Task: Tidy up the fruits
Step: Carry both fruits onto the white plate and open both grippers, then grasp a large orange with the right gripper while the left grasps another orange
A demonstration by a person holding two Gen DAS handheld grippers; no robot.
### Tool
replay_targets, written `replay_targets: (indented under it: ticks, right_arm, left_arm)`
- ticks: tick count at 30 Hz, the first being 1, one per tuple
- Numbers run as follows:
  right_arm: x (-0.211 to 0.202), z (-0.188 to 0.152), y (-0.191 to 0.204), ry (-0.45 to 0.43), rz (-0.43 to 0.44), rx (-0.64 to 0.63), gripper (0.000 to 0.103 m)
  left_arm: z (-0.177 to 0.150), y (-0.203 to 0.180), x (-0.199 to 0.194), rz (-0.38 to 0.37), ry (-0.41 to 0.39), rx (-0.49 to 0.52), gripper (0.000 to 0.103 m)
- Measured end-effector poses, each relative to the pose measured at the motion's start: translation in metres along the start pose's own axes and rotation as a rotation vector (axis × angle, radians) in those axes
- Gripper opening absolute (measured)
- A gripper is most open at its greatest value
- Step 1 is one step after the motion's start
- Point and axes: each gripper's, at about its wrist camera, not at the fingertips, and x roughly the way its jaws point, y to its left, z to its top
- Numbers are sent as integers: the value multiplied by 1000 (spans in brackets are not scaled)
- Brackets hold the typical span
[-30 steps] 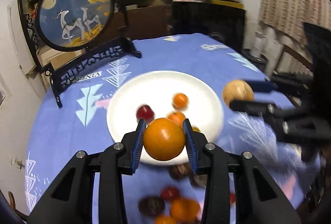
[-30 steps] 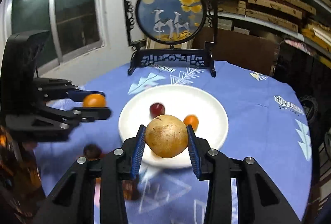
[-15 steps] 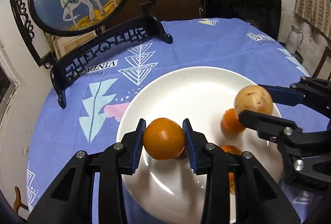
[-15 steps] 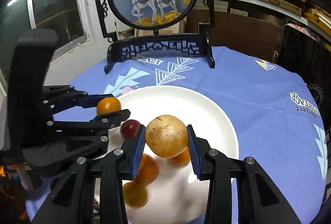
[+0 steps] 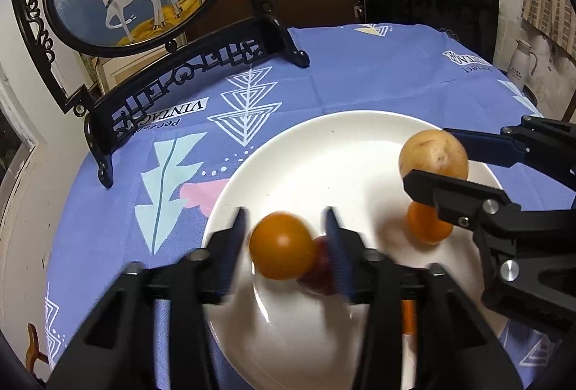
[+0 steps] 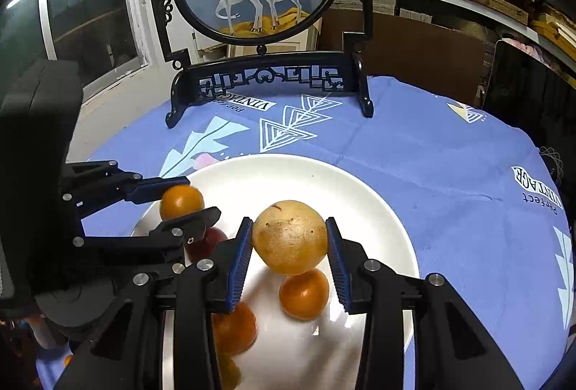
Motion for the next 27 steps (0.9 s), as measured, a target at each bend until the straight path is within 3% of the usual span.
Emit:
replay_targets:
  ticks: [1,2,6,10,16,27]
  right_arm:
    - [-3,1,-1,-14,-5,9,57]
    - [-7,0,-1,-25,-4,14,59]
    - [-15,-1,-2,-29,3,20,59]
    - [-25,-8,-1,-30,-7,28,68]
    - [-45,-23,3,-20,-14,22,69]
    - [-120,-101,49,16,33,-114,79]
  left_arm:
    - [0,1,-2,12,-11,-4,71]
    - [-1,2,-5,19,-32,-7,73]
    - [-3,1,-11,20,-40,5,73]
    - [-8,2,-15,24,-40,0,73]
    - [-24,5,-36,32,-47,-8,73]
    - [-85,35,-108,31,-84,-17,83]
